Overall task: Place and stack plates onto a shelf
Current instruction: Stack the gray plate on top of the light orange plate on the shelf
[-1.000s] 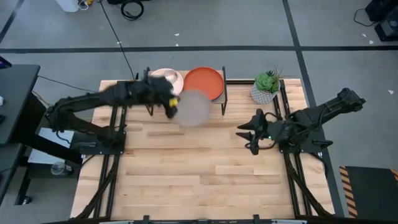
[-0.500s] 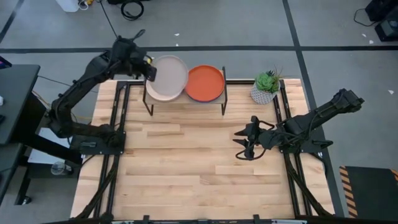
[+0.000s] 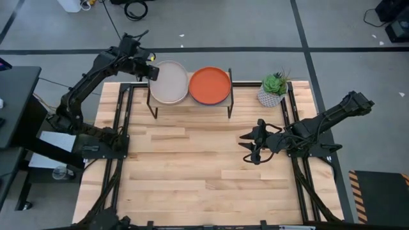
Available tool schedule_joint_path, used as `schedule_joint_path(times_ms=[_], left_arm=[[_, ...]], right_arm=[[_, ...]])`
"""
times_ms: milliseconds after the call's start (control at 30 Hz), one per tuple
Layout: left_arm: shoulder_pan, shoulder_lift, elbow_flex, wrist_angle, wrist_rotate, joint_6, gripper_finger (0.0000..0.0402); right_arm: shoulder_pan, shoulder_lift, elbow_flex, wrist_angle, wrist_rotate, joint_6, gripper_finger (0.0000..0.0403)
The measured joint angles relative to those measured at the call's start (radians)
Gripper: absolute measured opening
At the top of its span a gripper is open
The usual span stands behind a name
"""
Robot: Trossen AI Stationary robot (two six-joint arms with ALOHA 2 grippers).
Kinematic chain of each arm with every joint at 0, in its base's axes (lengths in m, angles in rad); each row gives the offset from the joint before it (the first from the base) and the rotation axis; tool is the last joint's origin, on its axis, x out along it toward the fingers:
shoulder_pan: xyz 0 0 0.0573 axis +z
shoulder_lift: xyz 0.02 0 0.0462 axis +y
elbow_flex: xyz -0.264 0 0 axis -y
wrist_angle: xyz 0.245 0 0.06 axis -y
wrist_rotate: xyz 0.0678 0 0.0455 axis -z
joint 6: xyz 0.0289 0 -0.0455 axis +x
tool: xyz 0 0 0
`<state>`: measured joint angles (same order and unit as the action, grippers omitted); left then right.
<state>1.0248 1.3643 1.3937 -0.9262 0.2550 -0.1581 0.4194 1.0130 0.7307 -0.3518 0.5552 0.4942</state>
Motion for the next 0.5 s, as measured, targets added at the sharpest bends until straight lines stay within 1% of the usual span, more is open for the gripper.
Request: schedule_joint_path(times_ms=[100,300,367,500], left_arm=[[0.001,0.035,0.002,0.0,0.027,0.011,0.0057],[0.001,0.069,0.002,0.005,0.024,0.035,0.0063],[0.0,0.069,0.001,0.002,0.006,0.041,0.0078],[0.0,0.069,0.0,-0.003,-0.008,0.062,0.0122]], right_arm=[[0.0,0.0,0.0,0.006,0.001,0.0,0.0137],[0.0,0.0,0.0,0.007,-0.001,0.0,0.0137],[-0.001,0.0,0.0,0.007,-0.001,-0.001,0.0137],[-0.001,0.0,0.0,0.007,-0.001,-0.007,0.0137]])
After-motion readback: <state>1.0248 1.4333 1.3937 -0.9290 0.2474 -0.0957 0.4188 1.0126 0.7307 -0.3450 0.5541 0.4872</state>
